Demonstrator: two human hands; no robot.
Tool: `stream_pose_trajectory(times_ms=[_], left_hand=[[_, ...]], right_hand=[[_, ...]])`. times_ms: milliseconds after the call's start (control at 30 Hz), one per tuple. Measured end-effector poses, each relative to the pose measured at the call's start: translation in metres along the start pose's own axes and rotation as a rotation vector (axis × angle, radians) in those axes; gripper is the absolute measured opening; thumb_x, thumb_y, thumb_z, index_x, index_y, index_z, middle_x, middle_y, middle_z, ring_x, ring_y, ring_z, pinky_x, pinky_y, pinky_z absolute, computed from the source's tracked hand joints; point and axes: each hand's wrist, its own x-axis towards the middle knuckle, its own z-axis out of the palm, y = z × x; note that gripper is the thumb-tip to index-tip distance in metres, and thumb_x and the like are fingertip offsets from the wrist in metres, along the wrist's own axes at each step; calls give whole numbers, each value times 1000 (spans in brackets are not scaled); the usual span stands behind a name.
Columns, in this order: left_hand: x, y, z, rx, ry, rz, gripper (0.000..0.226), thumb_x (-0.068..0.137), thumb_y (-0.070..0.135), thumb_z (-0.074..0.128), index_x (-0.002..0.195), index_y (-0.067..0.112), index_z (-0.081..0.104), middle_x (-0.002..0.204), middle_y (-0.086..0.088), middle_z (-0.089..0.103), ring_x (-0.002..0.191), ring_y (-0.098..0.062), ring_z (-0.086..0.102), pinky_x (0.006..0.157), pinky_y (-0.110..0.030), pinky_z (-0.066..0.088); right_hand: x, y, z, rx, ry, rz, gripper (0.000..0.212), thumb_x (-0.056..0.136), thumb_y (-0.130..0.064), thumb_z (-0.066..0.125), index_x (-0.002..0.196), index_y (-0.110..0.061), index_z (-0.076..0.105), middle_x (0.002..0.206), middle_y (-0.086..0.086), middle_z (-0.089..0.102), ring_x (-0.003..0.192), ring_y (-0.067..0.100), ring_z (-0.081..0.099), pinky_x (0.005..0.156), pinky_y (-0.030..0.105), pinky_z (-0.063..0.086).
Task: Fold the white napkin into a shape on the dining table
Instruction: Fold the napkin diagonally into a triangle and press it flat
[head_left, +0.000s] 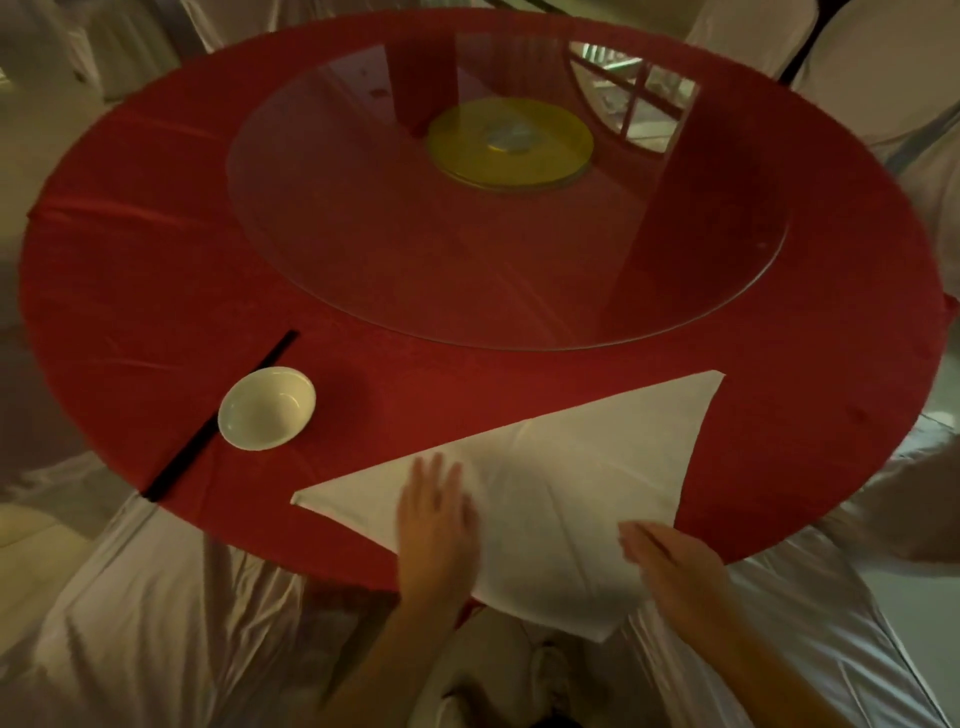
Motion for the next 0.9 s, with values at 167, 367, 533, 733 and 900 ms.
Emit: stream_pose_trajectory(times_ms=[167,367,533,733,900], left_hand=[[33,46,52,203,-237,147,57,100,41,13,150,19,-3,159,-5,-10,141,-23,-24,115,-44,-13],[51,52,73,409,-255,192,71,92,51,17,151,15,2,158,-9,4,145,-31,-6,115,-52,-4],[50,55,73,412,-258,137,73,91,54,25,151,14,12,157,-8,9,145,-29,5,118,-51,6],[51,57,69,378,-243,108,65,92,47,28,146,12,32,153,-7,29,142,-28,23,110,-46,13],[50,50,69,367,-228,28,63,95,52,11,149,20,9,156,2,9,145,-18,1,116,-42,-1]], right_hand=[[72,-53,43,-345,-121,-547,47,101,-37,33,143,-18,40,145,-7,43,134,5,35,112,23,25],[127,-48,73,-629,-171,-798,67,96,-54,7,149,-17,23,157,-1,25,146,11,10,114,26,-9],[140,-31,63,-731,-195,-884,68,97,-58,7,149,-17,24,156,1,28,146,13,14,118,33,-5],[151,-26,40,-796,-230,-935,69,97,-61,14,146,-15,32,152,2,36,144,17,22,115,44,10],[168,-17,20,-878,-226,-948,68,97,-61,14,148,-17,28,154,1,31,145,18,20,116,45,14]])
